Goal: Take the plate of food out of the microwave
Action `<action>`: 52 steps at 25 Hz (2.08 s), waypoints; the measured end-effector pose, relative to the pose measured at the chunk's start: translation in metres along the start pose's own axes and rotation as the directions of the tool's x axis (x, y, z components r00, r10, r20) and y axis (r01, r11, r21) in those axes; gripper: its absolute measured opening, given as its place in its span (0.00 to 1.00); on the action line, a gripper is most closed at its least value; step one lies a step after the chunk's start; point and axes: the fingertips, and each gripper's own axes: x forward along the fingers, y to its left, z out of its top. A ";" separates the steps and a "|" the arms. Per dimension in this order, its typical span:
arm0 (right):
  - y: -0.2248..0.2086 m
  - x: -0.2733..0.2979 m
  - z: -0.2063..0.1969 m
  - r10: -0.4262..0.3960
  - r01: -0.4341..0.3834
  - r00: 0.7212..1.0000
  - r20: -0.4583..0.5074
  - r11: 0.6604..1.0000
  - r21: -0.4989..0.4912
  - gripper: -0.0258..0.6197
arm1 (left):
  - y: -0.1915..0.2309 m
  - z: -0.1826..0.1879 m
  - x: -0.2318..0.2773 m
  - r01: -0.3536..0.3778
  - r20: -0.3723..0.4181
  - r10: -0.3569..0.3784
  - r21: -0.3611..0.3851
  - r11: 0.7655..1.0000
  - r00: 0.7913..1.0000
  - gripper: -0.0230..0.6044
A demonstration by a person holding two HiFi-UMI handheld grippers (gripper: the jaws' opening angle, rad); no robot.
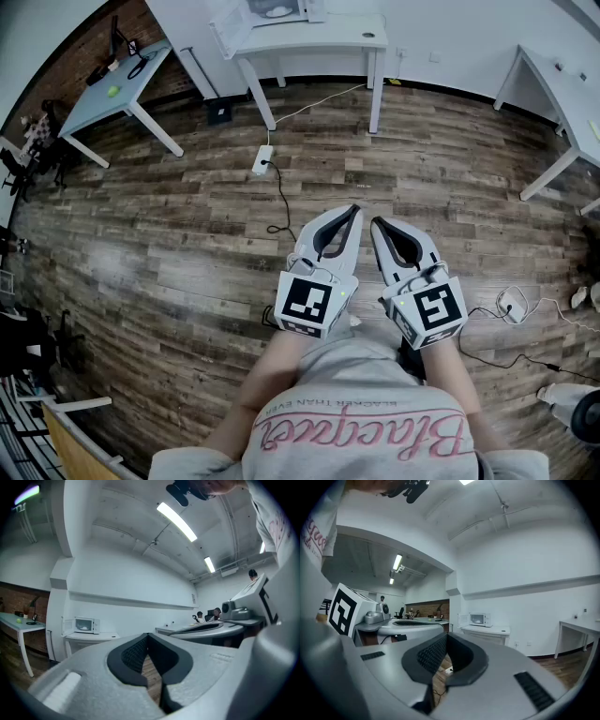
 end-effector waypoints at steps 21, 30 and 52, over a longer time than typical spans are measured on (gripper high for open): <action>-0.046 0.056 0.007 0.072 -0.073 0.997 0.038 0.997 0.037 0.06 | 0.052 -0.002 0.069 -0.030 0.004 0.030 -0.029 0.999 1.000 0.05; -0.076 0.116 0.011 0.058 -0.058 0.998 0.024 0.998 0.021 0.06 | 0.105 -0.006 0.118 -0.024 0.010 0.025 -0.041 0.999 1.000 0.05; -0.139 0.272 0.027 0.040 -0.040 0.999 0.020 0.999 0.009 0.06 | 0.236 -0.008 0.229 -0.003 0.026 0.004 -0.050 0.999 1.000 0.05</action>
